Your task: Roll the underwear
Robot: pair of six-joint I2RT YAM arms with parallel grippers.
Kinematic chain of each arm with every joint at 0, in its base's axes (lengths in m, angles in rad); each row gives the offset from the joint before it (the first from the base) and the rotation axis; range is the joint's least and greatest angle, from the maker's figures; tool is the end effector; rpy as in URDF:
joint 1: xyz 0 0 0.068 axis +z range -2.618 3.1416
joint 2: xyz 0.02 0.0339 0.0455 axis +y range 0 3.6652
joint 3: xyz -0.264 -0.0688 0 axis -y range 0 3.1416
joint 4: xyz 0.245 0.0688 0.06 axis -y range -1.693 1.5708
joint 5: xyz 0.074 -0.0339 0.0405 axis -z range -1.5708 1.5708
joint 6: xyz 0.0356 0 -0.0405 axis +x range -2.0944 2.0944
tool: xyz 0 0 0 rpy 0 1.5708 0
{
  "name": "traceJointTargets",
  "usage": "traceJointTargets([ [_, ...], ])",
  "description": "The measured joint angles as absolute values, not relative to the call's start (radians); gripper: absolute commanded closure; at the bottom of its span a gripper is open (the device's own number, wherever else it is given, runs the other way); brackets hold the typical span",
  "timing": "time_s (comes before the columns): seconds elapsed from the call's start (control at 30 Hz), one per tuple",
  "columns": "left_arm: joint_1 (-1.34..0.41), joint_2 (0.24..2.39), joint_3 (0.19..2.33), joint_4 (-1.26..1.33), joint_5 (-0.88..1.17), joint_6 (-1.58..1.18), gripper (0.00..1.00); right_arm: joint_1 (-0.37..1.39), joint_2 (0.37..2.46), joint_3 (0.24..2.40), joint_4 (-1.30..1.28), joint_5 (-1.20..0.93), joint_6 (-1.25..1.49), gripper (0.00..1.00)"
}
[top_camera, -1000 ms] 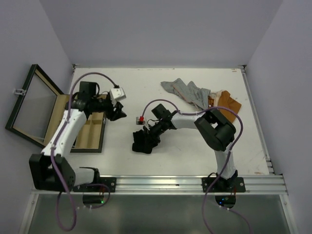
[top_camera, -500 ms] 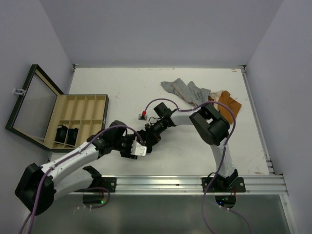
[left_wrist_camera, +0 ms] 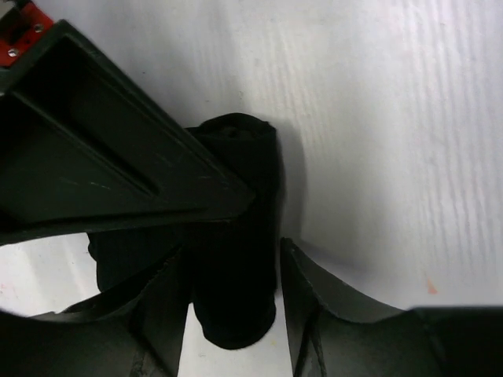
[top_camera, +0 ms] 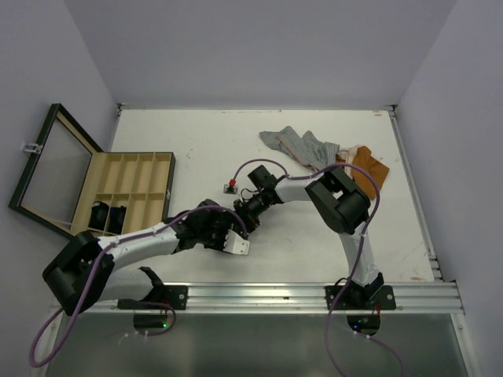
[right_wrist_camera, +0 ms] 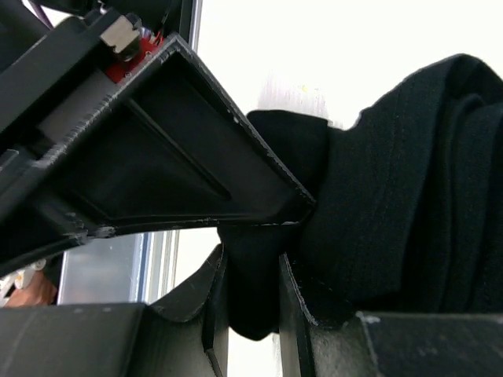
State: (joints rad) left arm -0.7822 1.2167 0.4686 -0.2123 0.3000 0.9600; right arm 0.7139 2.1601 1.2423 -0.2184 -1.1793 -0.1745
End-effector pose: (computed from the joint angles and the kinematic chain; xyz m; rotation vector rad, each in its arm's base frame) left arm 0.1421 -0.1560 0.1499 1.9835 1.5145 -0.3055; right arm 0.2809 0.2869 0.0954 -1.4107 2.1030 1.7629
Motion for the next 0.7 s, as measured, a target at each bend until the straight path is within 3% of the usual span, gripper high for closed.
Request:
traceJointTargets([
  [0.1,-0.782,1.278,0.509,-0.208,0.290,0.928,0.89,0.712,2.160,1.244,-0.229,-1.179,-0.175,0.98],
  [0.2,-0.782,1.279,0.514,-0.213,0.291,0.908,1.00,0.702,2.160,1.246,-0.249,-1.177,-0.175,0.90],
  [0.23,-0.782,1.279,0.517,-0.217,0.292,0.904,1.00,0.700,2.160,1.248,-0.255,-1.174,-0.175,0.86],
  [0.27,-0.782,1.280,0.521,-0.224,0.291,0.900,1.00,0.696,2.160,1.251,-0.260,-1.171,-0.175,0.74],
  [0.37,-0.782,1.302,0.543,-0.242,0.292,0.897,1.00,0.686,2.160,1.266,-0.289,-1.158,-0.165,0.59],
  [0.47,-0.780,1.360,0.596,-0.265,0.296,0.881,1.00,0.663,2.153,1.301,-0.355,-1.124,-0.154,0.50],
  [0.53,-0.770,1.407,0.640,-0.284,0.315,0.872,1.00,0.632,2.131,1.325,-0.396,-1.082,-0.143,0.36],
  [0.7,-0.721,1.536,0.763,-0.367,0.422,0.875,1.00,0.486,1.970,1.327,-0.403,-0.941,-0.151,0.36],
])
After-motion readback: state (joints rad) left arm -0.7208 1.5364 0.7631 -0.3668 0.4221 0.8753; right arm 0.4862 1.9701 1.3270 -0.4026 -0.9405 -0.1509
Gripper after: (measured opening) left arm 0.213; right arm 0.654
